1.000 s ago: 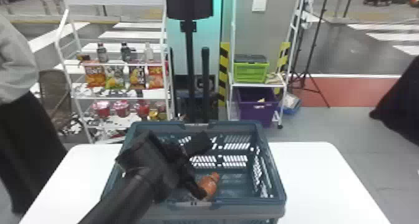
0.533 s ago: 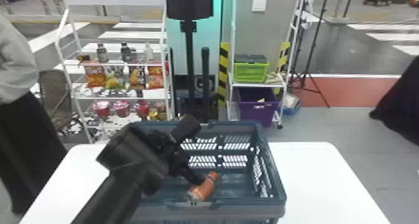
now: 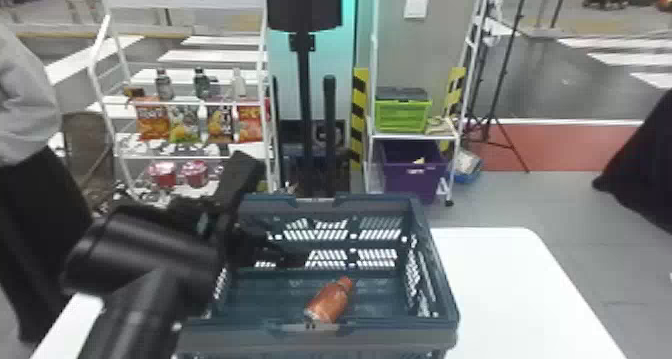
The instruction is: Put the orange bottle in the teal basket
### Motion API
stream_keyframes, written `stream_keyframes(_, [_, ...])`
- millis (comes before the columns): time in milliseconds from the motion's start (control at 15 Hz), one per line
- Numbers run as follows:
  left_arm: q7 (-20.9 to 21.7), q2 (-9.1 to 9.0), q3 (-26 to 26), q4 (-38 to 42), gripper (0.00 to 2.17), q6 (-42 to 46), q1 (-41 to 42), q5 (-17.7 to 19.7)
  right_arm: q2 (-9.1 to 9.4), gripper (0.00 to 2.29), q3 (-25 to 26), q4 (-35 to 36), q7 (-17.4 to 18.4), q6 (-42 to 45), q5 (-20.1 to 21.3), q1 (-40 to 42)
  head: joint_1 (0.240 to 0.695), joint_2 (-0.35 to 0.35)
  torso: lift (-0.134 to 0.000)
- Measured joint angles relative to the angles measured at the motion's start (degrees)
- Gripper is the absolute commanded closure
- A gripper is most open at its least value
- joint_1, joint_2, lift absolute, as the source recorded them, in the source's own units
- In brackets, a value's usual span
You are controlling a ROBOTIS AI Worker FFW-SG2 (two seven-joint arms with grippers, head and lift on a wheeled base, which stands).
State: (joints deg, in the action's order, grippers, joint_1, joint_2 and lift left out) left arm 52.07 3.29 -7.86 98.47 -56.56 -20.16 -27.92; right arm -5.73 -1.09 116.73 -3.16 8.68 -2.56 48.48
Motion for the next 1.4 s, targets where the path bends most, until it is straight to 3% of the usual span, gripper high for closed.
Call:
stream_keyframes(267, [-4.1,-2.80,9.2,17.2,0.17,-3.5,11.8,4.7,-0.85,0.13,0.0,1.8,0.0,0.2,-0.3,0.8,0.499,0.000,0.000])
stream_keyframes(600, [-7.1,-3.03,18.9,36.0,0.17,-3.1,28.4,12.5,-2.43,0.13,-0.2,3.7,-0.1,1.1,-1.0,2.0,0.499,0.000,0.000])
stream_keyframes(733, [-7.1,-3.03,22.9,41.4,0.17,0.0,35.3,17.9,-3.10,0.13,-0.4,3.9,-0.2,1.5,-1.2,2.1,0.499,0.000,0.000])
stream_keyframes(1000, [-11.0,-3.03,25.6,44.6,0.17,18.3,49.2,25.1,-4.06,0.13,-1.4,4.8,-0.4,1.6,-1.2,1.8,0.499,0.000,0.000])
stream_keyframes(1267, [-20.8,-3.03,23.0,39.7,0.18,45.3,61.2,29.6,-4.96,0.13,-2.4,5.1,-0.4,1.6,-1.2,1.5,0.499,0.000,0.000])
stream_keyframes(1400, [-26.0,-3.03,20.3,35.9,0.18,56.3,65.0,30.1,-5.30,0.13,-2.6,5.6,-0.4,1.6,-1.2,1.7,0.499,0.000,0.000])
